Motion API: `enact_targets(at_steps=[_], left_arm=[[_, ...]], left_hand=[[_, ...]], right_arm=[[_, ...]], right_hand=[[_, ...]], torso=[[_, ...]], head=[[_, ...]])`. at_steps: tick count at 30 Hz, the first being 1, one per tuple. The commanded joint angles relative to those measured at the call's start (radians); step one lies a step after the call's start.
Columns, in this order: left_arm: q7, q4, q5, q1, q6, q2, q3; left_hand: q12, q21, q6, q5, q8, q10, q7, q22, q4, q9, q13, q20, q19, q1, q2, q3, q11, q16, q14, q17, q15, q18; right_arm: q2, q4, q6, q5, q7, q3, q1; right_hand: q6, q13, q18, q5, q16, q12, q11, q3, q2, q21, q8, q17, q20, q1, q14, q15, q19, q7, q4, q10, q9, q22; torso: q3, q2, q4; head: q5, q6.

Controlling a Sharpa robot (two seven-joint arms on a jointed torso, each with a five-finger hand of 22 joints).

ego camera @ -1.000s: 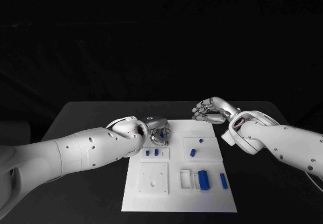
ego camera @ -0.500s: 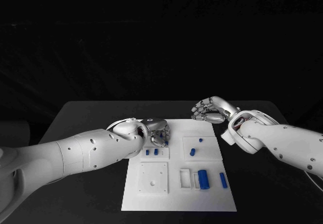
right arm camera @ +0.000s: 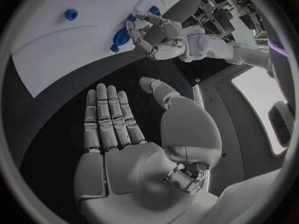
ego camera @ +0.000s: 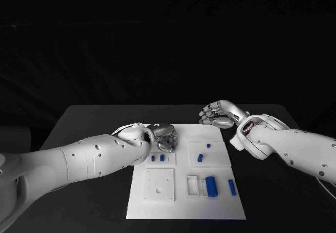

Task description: Assemble the parts on the task board

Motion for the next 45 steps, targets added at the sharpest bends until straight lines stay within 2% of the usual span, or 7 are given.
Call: enact_targets(at_steps=[1,12,21,25,26,37,45], left_arm=[[0.01,0.0,-0.007,-0.007,0.044,0.006,-0.003],[-0.006,-0.002,-0.034,-0.008,0.06,0.005,-0.006],[-0.01,-0.004,-0.043,-0.008,0.049,0.005,-0.008],[-0.002,-0.003,-0.043,-0.008,0.028,0.004,-0.008],[0.002,-0.002,-0.043,-0.009,0.023,0.003,-0.008],[0.029,0.016,-0.016,-0.014,-0.071,-0.011,-0.007],[0.035,0.027,0.002,-0.015,-0.095,-0.023,-0.003]], left_hand=[[-0.005,0.006,0.01,-0.004,0.004,0.01,0.0,0.021,-0.015,-0.003,0.001,-0.035,0.008,0.006,0.018,0.003,-0.002,0.006,0.007,0.002,-0.003,0.011],[-0.016,0.012,0.021,-0.013,0.004,0.021,-0.002,0.02,-0.035,-0.01,-0.001,-0.039,0.014,0.01,0.027,0.003,-0.006,0.017,0.02,0.003,-0.006,0.011],[-0.022,0.025,0.037,-0.002,0.008,0.053,-0.006,0.019,-0.047,-0.015,-0.001,-0.049,0.042,0.023,0.036,0.012,-0.016,0.031,0.053,0.003,-0.018,0.015],[-0.024,0.034,0.048,-0.008,0.011,0.071,-0.01,0.019,-0.048,-0.017,-0.001,-0.055,0.056,0.033,0.039,0.021,-0.024,0.039,0.071,0.004,-0.025,0.018],[-0.027,0.037,0.054,-0.043,0.013,0.08,-0.012,0.018,-0.042,-0.019,-0.001,-0.058,0.064,0.043,0.035,0.043,-0.026,0.041,0.08,0.003,-0.028,0.018],[-0.031,0.048,0.082,-0.039,0.023,0.113,-0.021,0.017,-0.034,-0.02,0.002,-0.07,0.09,0.031,0.038,0.069,-0.038,0.05,0.109,0.002,-0.039,0.02],[-0.034,0.051,0.085,-0.039,0.024,0.117,-0.022,0.017,-0.034,-0.02,0.002,-0.072,0.096,0.028,0.039,0.071,-0.039,0.051,0.115,0.002,-0.041,0.021]], right_arm=[[0.001,0.002,0.012,-0.002,0.012,0.0,0.0],[0.001,0.002,0.012,-0.002,0.012,0.0,0.0],[0.002,0.002,0.011,-0.002,0.012,0.0,0.0],[0.002,0.003,0.011,-0.002,0.012,0.0,0.0],[0.002,0.002,0.011,-0.002,0.013,0.0,0.0],[0.002,0.003,0.01,-0.002,0.013,0.0,0.0],[0.001,0.003,0.01,-0.002,0.013,0.0,0.0]], right_hand=[[-0.005,-0.001,0.004,0.002,-0.003,-0.003,0.003,0.004,-0.001,-0.007,0.006,-0.002,0.007,0.005,0.009,0.0,0.001,-0.002,-0.001,0.006,-0.001,0.001],[-0.005,-0.001,0.004,0.003,-0.003,-0.004,0.003,0.004,-0.002,-0.007,0.006,-0.002,0.007,0.005,0.009,0.0,0.001,-0.002,-0.001,0.006,-0.001,0.001],[-0.005,-0.001,0.004,0.003,-0.003,-0.004,0.003,0.004,-0.002,-0.007,0.006,-0.002,0.008,0.005,0.009,0.0,0.001,-0.002,-0.001,0.006,-0.002,0.001],[-0.005,-0.001,0.004,0.003,-0.003,-0.004,0.003,0.004,-0.002,-0.008,0.006,-0.002,0.008,0.004,0.009,0.0,0.001,-0.002,-0.001,0.006,-0.002,0.001],[-0.005,-0.001,0.004,0.003,-0.003,-0.004,0.003,0.004,-0.002,-0.008,0.006,-0.002,0.008,0.004,0.009,0.0,0.001,-0.002,-0.001,0.006,-0.002,0.001],[-0.005,-0.001,0.005,0.003,-0.003,-0.005,0.003,0.004,-0.002,-0.008,0.006,-0.002,0.008,0.004,0.009,0.0,0.001,-0.002,-0.001,0.007,-0.002,0.002],[-0.005,-0.001,0.005,0.004,-0.003,-0.005,0.003,0.004,-0.002,-0.008,0.006,-0.002,0.008,0.004,0.009,0.0,0.001,-0.002,-0.001,0.007,-0.002,0.002]], torso=[[-0.0002,0.0,0.0004],[-0.0004,0.0,0.0008],[-0.0013,0.0,0.0004],[-0.001,-0.001,0.0011],[-0.0007,0.0,0.0011],[-0.0003,0.0,-0.0005],[-0.0003,0.0,-0.0005]], head=[[-0.001,-0.001],[-0.003,-0.004],[-0.001,-0.004],[-0.001,-0.004],[-0.001,-0.004],[0.002,-0.001],[0.003,0.002]])
